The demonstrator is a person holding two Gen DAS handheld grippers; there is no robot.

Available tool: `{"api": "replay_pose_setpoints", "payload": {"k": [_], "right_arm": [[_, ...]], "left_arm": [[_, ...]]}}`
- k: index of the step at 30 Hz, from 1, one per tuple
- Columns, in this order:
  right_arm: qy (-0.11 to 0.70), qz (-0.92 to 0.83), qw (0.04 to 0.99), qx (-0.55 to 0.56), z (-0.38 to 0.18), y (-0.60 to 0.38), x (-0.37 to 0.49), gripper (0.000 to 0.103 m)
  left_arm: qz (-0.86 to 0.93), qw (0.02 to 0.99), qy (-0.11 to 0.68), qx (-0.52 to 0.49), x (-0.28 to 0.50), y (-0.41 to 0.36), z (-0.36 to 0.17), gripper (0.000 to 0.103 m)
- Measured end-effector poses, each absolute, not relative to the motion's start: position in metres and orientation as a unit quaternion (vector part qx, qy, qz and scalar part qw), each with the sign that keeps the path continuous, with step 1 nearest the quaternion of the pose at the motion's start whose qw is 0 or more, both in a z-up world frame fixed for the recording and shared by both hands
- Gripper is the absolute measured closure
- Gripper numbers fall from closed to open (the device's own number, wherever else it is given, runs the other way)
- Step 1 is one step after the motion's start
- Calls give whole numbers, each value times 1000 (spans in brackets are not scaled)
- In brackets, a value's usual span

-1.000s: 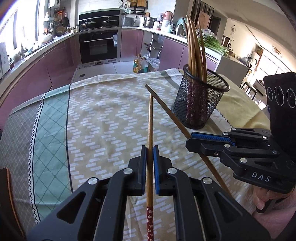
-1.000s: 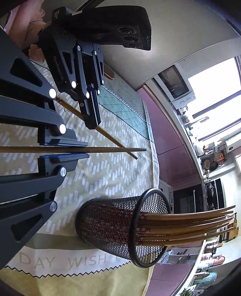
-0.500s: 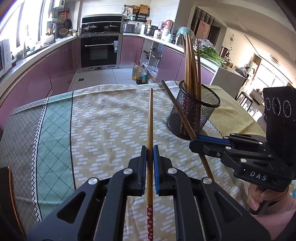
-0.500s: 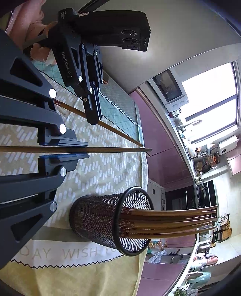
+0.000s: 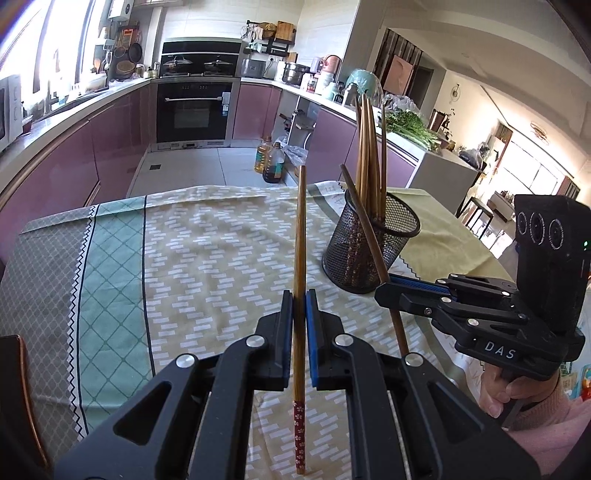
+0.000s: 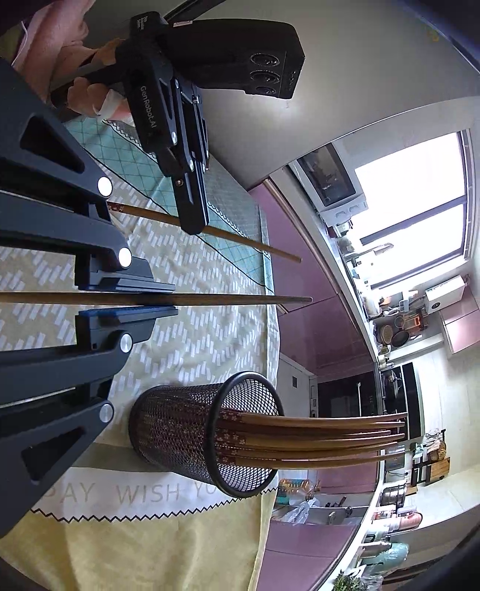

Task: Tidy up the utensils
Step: 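Lift both held chopsticks upright and carry them over the black mesh cup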

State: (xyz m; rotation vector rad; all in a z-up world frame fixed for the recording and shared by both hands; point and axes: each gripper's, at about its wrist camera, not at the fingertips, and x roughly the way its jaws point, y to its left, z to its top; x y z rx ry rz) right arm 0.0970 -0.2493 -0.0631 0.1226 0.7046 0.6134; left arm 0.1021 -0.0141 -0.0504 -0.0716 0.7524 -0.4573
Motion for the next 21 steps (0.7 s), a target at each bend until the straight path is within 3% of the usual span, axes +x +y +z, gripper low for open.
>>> {"api": "replay_pose_setpoints", "payload": {"k": [21], "right_arm": [[316,292,901,62,-51,-267,91,97]], "left_arm": [[-243,907,340,-41,96,-15,-33,95]]}}
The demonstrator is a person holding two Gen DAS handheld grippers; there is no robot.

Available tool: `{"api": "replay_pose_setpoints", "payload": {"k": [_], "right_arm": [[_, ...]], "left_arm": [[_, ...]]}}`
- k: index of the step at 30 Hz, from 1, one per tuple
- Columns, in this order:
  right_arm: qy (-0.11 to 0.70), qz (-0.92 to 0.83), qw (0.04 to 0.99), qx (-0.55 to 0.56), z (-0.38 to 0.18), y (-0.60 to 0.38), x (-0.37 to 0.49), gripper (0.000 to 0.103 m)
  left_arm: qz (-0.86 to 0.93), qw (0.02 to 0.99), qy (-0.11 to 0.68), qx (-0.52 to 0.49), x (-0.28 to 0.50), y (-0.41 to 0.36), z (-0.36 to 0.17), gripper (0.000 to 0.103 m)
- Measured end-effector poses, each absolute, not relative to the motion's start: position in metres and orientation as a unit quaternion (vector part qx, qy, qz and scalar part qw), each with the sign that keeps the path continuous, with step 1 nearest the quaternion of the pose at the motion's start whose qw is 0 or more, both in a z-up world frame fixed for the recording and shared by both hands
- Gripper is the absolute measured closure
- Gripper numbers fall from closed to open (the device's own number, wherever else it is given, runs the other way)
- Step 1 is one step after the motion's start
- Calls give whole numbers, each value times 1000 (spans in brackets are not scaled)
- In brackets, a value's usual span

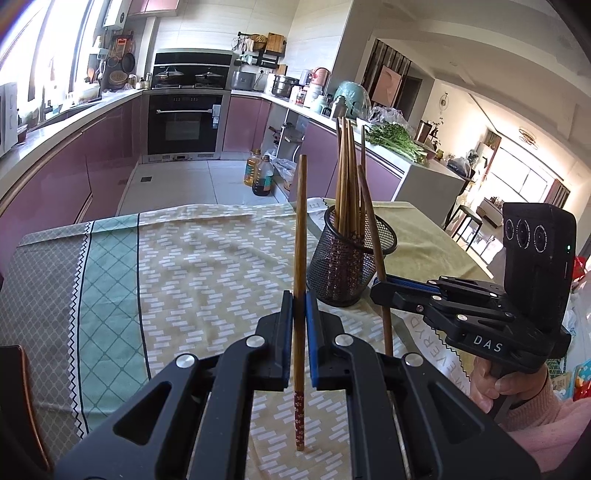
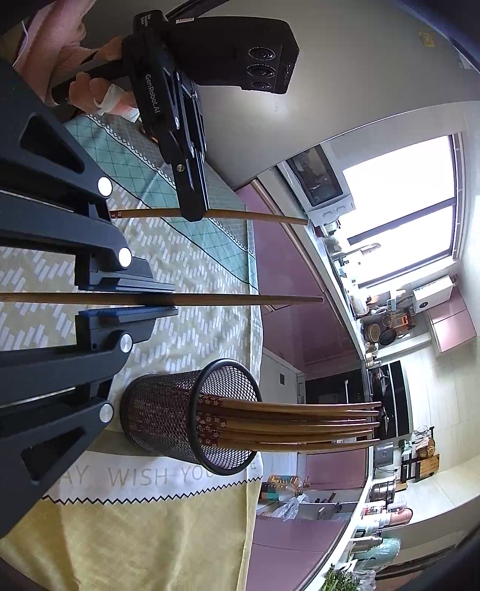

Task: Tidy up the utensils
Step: 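Lift both held chopsticks upright and carry them over the black mesh cup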

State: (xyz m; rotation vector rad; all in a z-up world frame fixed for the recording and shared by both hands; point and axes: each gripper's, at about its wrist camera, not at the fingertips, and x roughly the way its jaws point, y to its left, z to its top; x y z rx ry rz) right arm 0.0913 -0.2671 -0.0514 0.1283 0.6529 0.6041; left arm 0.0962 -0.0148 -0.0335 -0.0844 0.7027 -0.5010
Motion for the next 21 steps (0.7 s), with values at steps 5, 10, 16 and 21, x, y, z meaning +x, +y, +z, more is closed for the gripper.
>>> {"api": "replay_pose_setpoints", "payload": {"k": [5,10,16,21], "right_arm": [[308,291,904,60,-47,-270,90,97],[301,288,907,60,-43,-275,89,97],[290,284,912,56,-36,-276,87,97],[281,282,916,53,-32,-279,87,97]], "left_arm": [[-246,909,333,-40,94,-15,-30,95],[-248,911,326,-41,91,-15,-25,95],[-252,912,320,-46,91,-15,-20,95],[-254,913,315,-46,91,-16,-17,95]]}}
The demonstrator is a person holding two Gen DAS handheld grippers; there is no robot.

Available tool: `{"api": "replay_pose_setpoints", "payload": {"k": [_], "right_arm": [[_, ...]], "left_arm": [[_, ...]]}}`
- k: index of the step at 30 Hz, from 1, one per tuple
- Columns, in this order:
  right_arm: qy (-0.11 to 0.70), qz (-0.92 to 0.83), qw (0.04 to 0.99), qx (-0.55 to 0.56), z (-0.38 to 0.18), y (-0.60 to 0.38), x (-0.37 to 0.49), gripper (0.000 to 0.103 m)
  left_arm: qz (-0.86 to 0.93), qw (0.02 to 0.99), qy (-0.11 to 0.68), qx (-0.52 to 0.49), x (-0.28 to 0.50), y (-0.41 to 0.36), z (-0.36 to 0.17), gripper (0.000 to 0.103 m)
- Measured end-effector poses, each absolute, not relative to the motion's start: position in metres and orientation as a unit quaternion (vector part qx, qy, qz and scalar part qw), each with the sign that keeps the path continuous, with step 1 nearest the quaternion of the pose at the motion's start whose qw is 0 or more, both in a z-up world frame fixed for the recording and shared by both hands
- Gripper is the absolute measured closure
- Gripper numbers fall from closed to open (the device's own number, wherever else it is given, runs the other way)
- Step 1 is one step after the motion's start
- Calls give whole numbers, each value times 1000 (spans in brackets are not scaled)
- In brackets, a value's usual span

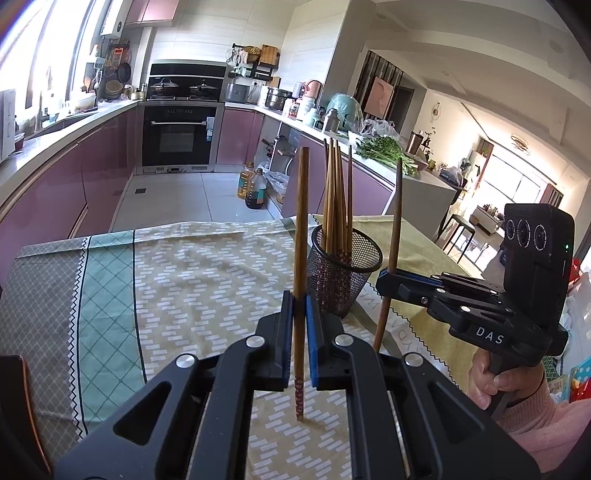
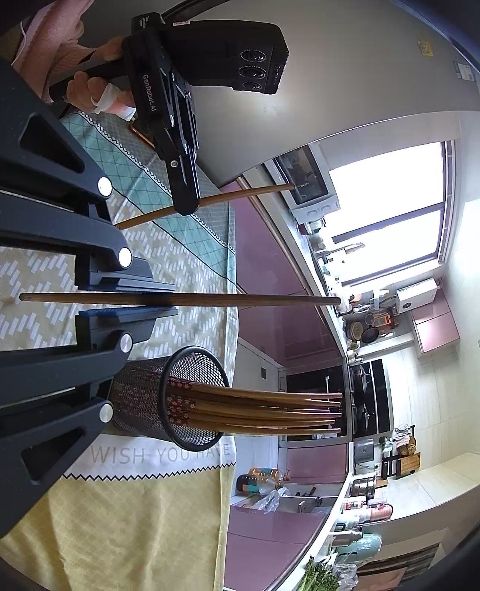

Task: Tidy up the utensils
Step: 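Lift both held chopsticks upright and carry them over the black mesh cup, then lower the chopsticks into the mesh cup while both grippers keep holding them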

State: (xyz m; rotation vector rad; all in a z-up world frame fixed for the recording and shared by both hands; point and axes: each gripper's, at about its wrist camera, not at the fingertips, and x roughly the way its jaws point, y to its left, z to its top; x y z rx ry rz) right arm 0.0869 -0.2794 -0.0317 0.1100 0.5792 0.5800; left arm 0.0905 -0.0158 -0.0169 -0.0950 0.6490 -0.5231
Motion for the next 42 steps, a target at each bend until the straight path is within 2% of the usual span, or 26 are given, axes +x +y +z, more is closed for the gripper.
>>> {"api": "replay_pose_setpoints", "payload": {"k": [42], "right_arm": [[201,258,944,50,21,-301,117,97]], "left_arm": [[-293,921,252,-39,115,-53,40,95]]}}
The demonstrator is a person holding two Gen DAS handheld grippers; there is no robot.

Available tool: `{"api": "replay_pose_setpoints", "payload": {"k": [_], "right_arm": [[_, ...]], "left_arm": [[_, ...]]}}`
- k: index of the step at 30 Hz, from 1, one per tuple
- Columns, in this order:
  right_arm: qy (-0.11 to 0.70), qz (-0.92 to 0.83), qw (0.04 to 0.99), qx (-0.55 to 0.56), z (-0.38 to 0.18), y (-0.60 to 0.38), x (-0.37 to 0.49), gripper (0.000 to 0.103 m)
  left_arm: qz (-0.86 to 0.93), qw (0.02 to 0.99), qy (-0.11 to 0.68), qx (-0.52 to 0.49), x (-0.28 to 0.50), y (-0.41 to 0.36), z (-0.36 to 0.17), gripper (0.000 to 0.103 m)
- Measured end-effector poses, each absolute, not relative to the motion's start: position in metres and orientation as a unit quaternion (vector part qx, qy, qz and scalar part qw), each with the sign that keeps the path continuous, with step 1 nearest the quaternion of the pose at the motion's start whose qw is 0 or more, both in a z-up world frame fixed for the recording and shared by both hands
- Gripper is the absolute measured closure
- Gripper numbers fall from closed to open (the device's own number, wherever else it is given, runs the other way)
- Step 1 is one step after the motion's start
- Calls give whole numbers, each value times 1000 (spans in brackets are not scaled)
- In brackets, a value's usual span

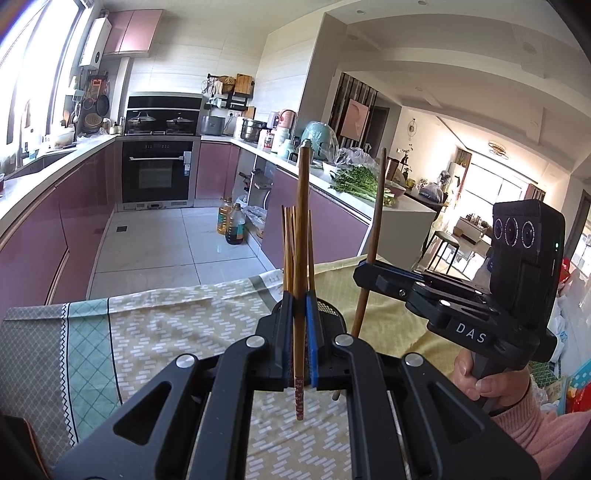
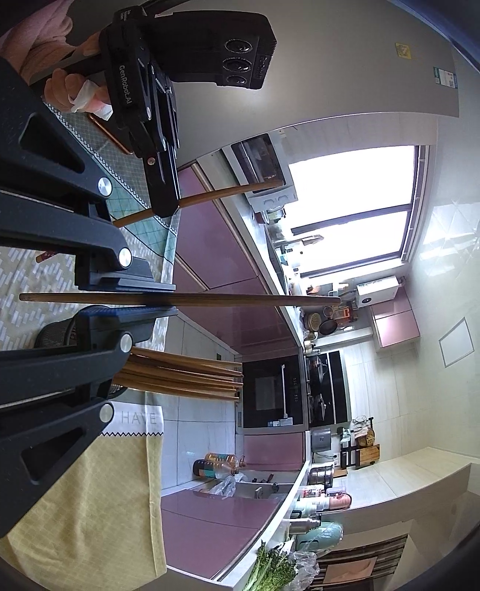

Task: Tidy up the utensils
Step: 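Lower the chopsticks into the mesh cup while both grippers keep holding them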

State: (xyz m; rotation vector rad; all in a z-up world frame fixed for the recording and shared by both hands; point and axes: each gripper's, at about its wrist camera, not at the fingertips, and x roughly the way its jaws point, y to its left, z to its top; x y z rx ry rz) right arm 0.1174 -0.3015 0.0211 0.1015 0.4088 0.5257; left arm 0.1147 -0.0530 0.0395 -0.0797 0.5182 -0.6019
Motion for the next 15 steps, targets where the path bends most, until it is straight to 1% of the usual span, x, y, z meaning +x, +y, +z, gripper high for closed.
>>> {"api": "replay_pose_setpoints", "payload": {"k": [15], "right_arm": [[189,263,945,52,29,-307,130,97]], "left_arm": [[-295,926,231,-40,126,-65,55,95]]}}
